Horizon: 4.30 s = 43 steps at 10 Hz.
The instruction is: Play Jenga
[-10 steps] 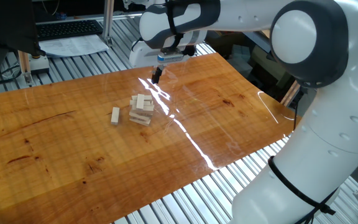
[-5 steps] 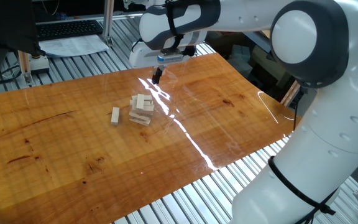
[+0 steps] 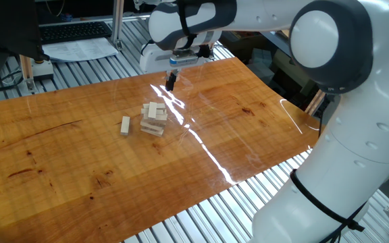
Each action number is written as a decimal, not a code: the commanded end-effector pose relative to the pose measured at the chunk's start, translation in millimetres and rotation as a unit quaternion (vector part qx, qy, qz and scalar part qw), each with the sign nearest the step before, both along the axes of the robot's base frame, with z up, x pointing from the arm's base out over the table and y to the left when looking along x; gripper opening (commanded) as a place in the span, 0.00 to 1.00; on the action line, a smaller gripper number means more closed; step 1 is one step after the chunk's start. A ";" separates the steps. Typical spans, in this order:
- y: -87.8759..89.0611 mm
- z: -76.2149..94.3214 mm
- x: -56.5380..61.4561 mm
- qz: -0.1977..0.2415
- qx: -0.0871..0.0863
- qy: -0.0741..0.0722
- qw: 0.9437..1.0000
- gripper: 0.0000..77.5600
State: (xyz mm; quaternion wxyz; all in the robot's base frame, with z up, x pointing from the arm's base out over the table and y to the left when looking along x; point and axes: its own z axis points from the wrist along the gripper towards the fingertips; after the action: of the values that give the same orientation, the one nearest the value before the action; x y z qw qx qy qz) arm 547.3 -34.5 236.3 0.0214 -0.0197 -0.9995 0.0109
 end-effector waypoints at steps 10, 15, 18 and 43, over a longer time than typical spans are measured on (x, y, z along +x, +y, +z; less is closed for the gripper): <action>7.7 7.1 -4.3 0.000 -0.007 0.006 1.000 0.02; 7.7 7.1 -4.3 0.014 -0.034 0.010 0.999 0.02; 8.0 15.8 -5.8 0.023 -0.024 0.010 0.999 0.02; 24.7 35.7 -33.4 -0.024 -0.015 0.027 0.999 0.02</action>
State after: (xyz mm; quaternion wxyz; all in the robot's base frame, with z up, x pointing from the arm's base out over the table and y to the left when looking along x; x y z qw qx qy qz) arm 513.4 -27.3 311.7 0.0395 -0.0148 -0.9991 0.0060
